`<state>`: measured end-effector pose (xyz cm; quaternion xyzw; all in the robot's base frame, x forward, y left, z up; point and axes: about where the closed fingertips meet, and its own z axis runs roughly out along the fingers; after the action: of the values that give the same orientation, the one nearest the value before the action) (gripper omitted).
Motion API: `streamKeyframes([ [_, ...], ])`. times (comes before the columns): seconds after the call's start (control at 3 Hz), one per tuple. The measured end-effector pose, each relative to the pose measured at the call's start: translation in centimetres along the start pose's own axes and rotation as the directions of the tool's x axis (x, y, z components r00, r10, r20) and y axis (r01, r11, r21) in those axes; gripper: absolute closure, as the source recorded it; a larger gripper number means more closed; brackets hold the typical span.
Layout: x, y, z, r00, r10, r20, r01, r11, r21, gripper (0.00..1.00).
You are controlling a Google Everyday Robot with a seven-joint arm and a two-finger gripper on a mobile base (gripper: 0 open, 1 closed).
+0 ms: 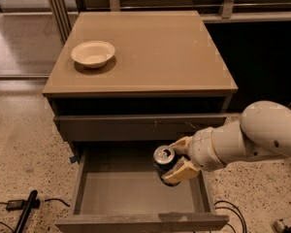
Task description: Place pepsi can into middle drawer
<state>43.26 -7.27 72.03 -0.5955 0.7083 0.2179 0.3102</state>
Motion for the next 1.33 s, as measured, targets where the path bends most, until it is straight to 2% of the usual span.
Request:
streamKeyframes([
  [0.33, 1.0, 0.4, 3.0, 0.999, 0.025, 0.026, -0.027, 0.9967, 0.076, 1.0],
  [0.67, 0.9, -1.6, 3.4, 0.999, 0.025, 0.037, -0.031, 0.9845, 0.172, 1.0],
  [1.0, 0.9, -1.6, 3.4, 0.999, 0.025, 0.037, -0.031, 0.9845, 0.172, 1.0],
  [1.33, 1.5, -4.2, 5.8, 0.998, 0.034, 0.055, -0.042, 0.9851, 0.167, 1.0],
])
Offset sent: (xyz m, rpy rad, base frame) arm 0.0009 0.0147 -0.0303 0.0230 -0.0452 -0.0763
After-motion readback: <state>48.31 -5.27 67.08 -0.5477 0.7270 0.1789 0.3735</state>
